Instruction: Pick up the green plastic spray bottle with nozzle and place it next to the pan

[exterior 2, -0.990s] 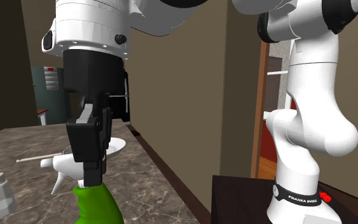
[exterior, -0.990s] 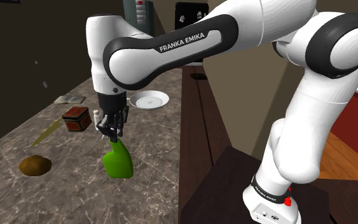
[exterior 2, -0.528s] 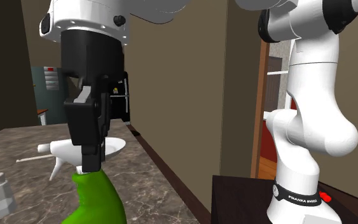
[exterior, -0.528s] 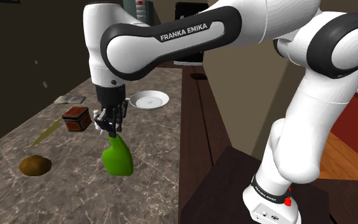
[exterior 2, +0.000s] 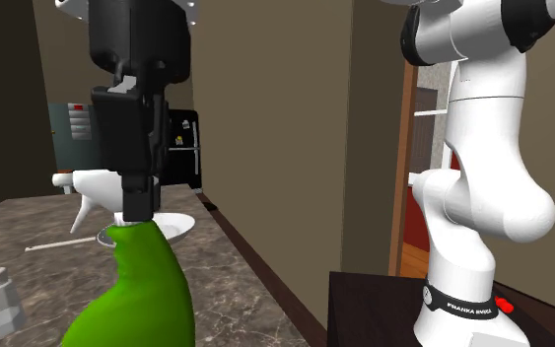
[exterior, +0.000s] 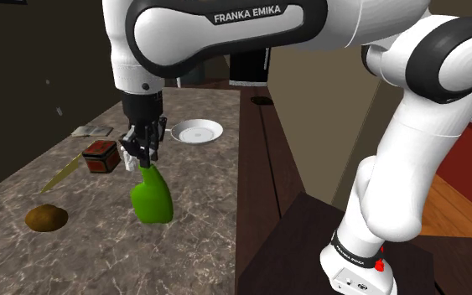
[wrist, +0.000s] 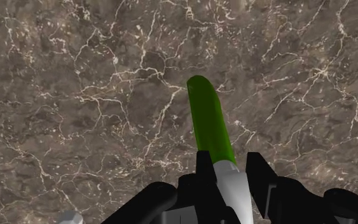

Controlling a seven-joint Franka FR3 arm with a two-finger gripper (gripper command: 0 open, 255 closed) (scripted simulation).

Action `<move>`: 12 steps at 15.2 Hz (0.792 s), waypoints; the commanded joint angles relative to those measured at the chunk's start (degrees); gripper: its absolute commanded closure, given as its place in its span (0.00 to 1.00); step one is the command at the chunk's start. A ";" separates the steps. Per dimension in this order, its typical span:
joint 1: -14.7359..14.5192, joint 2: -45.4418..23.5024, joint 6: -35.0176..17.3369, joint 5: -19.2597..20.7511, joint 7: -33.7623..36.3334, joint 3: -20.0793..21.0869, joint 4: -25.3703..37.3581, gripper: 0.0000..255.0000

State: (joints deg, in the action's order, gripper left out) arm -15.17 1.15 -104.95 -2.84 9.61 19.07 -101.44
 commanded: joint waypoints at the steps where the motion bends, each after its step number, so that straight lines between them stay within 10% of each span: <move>1: 0.06 -0.20 1.70 0.08 -0.03 -0.06 1.87 1.00; 12: 2.80 1.99 6.77 -0.89 -5.59 -3.02 4.56 1.00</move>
State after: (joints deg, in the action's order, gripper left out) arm -12.99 2.50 -98.35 -3.45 5.46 16.75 -96.37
